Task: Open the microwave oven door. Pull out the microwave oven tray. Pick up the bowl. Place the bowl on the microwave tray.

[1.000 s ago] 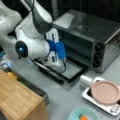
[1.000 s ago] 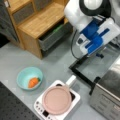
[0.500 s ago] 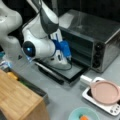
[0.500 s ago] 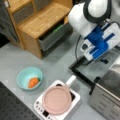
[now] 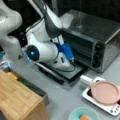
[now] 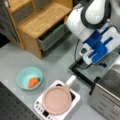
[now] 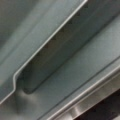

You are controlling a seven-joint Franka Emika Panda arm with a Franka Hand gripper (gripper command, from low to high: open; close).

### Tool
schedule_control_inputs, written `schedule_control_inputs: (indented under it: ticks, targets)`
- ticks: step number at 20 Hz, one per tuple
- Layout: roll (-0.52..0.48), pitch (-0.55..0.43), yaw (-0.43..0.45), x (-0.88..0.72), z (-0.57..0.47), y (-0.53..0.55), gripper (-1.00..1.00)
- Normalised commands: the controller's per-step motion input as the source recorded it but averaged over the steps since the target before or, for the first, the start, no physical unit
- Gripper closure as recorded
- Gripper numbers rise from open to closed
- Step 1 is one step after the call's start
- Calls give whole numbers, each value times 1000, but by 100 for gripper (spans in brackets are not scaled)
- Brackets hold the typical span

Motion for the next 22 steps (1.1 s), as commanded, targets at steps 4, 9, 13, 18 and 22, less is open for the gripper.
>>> schedule_control_inputs:
  ticks: [4, 9, 13, 18, 22]
  targets:
    - [247, -67, 18, 115, -166, 162, -100]
    - [243, -57, -5, 102, -115, 147, -100]
    - [223, -60, -29, 80, -119, 119, -100]
    - [205, -69, -42, 55, -106, 85, -100]
    - [192, -77, -50, 68, -114, 48, -100]
